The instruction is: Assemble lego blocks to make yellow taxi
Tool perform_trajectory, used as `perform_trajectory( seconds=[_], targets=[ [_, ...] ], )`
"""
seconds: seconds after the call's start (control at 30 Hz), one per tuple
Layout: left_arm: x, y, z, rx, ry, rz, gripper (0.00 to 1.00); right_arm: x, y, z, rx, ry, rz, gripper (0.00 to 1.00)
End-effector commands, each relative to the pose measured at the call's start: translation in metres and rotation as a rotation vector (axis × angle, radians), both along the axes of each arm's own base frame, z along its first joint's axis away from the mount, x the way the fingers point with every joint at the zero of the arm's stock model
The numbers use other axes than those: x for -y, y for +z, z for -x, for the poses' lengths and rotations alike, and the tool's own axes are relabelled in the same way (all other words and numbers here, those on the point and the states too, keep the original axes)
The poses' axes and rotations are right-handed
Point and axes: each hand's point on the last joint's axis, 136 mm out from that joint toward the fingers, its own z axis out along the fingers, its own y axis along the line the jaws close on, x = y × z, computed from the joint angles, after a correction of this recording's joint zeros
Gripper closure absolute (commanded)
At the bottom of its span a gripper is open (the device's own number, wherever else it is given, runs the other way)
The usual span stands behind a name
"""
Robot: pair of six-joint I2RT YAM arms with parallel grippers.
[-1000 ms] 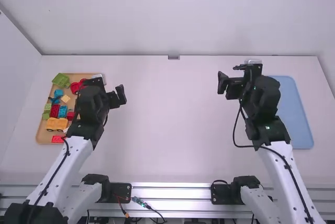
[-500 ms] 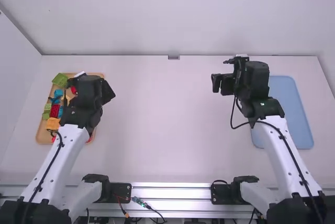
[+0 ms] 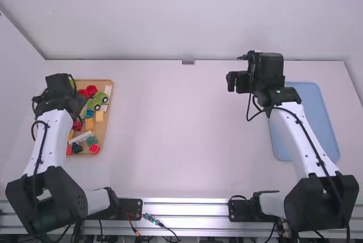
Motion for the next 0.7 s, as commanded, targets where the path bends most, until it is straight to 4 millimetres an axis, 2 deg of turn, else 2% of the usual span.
perform_trajectory(
  seconds=[0.0, 0.13, 0.23, 0.47, 0.53, 0.57, 0.67],
  targets=[
    [-0.020, -0.014, 0.012, 0.035, 0.193, 0.066, 0.01, -0.002, -0.007, -0.009, -0.018, 0.004, 0.001, 0.01],
    [-0.033, -0.040, 0.023, -0.005, 0.279, 0.127, 0.01, -0.003, -0.026, -0.014, -0.062, 0.005, 0.005, 0.01],
    [-0.033, -0.056, 0.029, -0.048, 0.298, 0.164, 0.01, -0.003, -0.038, -0.016, -0.088, 0.004, 0.008, 0.01],
    [-0.036, -0.075, 0.039, -0.054, 0.377, 0.134, 0.01, -0.004, -0.038, -0.019, -0.080, 0.005, 0.007, 0.01],
    [-0.039, -0.079, 0.036, -0.061, 0.315, 0.118, 0.01, -0.004, -0.037, -0.020, -0.076, 0.006, 0.004, 0.01],
    [-0.039, -0.080, 0.028, -0.058, 0.229, 0.121, 0.01, -0.004, -0.037, -0.020, -0.075, 0.004, 0.002, 0.01],
    [-0.037, -0.081, 0.018, -0.032, 0.127, 0.169, 0.01, -0.004, -0.037, -0.020, -0.077, -0.002, -0.001, 0.01]
  ],
)
